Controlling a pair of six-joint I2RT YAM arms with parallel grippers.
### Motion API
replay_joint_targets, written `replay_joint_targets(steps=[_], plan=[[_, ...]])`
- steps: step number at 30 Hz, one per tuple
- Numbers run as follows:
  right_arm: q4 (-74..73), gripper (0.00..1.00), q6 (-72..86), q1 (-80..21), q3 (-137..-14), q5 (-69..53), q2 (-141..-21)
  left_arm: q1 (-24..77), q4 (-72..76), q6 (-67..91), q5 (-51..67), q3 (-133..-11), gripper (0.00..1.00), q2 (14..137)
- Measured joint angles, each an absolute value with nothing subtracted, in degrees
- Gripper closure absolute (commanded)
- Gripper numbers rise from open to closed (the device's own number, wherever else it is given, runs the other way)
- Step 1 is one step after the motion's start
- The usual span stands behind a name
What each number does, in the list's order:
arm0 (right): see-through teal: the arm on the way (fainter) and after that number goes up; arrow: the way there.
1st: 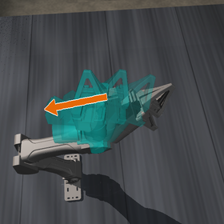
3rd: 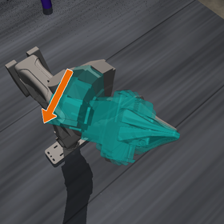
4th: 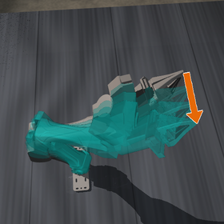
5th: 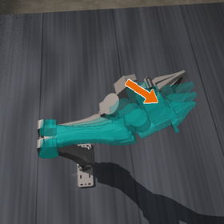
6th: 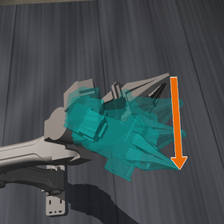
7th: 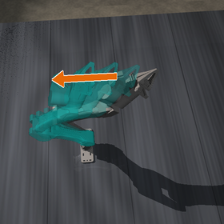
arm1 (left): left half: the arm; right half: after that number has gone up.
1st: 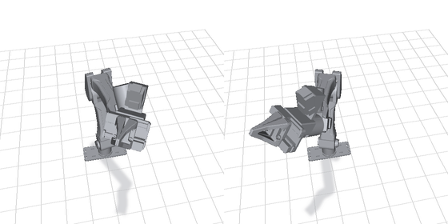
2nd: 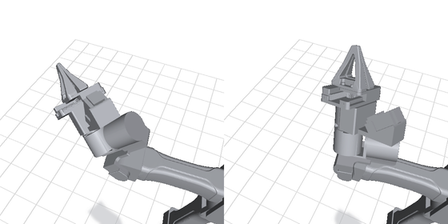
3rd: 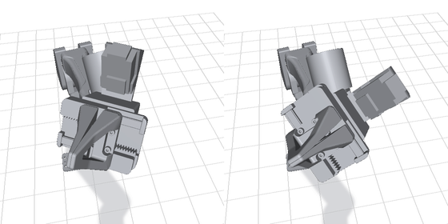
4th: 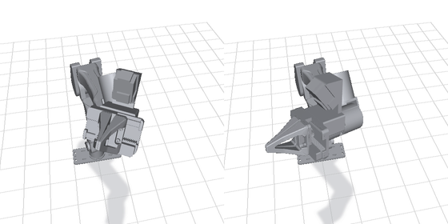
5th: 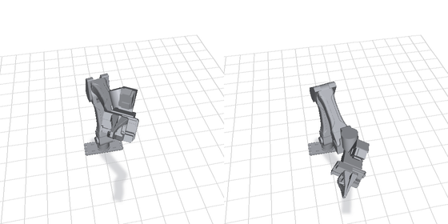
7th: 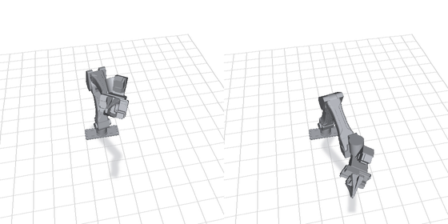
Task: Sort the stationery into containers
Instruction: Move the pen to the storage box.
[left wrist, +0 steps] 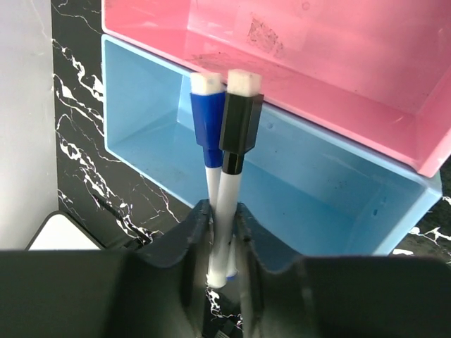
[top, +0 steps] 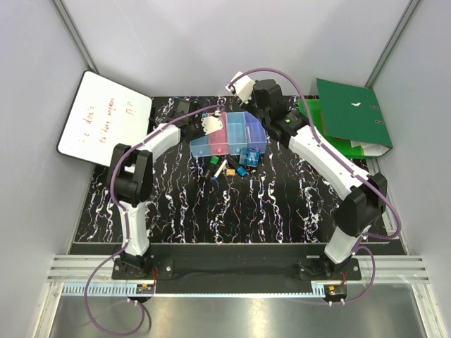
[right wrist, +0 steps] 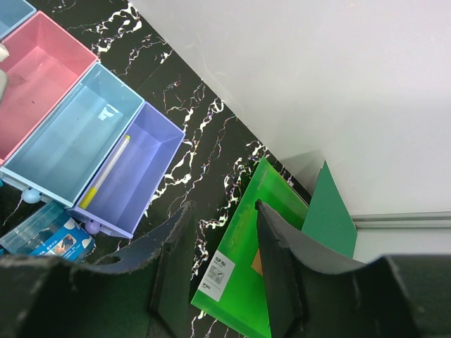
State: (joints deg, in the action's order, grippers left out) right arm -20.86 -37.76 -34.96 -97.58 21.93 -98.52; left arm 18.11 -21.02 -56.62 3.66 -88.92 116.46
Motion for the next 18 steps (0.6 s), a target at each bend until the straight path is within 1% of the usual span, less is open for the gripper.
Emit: replay_joint_targets(steps=[2, 4, 8, 11, 12, 18], plan=[[-20.86, 0.53, -37.74, -34.98, -97.58, 21.93, -98.52, 18.11, -21.06, -56.42, 3.53, -88.92, 0.85, 116.46], [-20.86, 0.53, -37.74, -34.98, -97.58, 21.93, -98.52, 18.11, -21.06, -56.01, 3.44, -88.92, 0.85, 116.46], [-20.86, 0.53, -37.74, -34.98, -97.58, 21.93, -98.52, 18.11, -21.08, -55.42, 3.31, -89.01, 0.89, 116.49], [-20.86, 0.53, -37.74, -34.98, -97.58, 21.93, -98.52, 18.11, -21.15, -54.96, 3.27, -89.23, 0.95, 116.53], [-20.86, 0.53, -37.74, -34.98, -97.58, 21.93, -98.52, 18.13, -21.15, -54.78, 3.25, -89.27, 1.0, 116.55], [-20.86, 0.53, -37.74, -34.98, -97.58, 21.93, -98.52, 18.28, -21.34, -52.8, 2.94, -90.41, 1.0, 117.32]])
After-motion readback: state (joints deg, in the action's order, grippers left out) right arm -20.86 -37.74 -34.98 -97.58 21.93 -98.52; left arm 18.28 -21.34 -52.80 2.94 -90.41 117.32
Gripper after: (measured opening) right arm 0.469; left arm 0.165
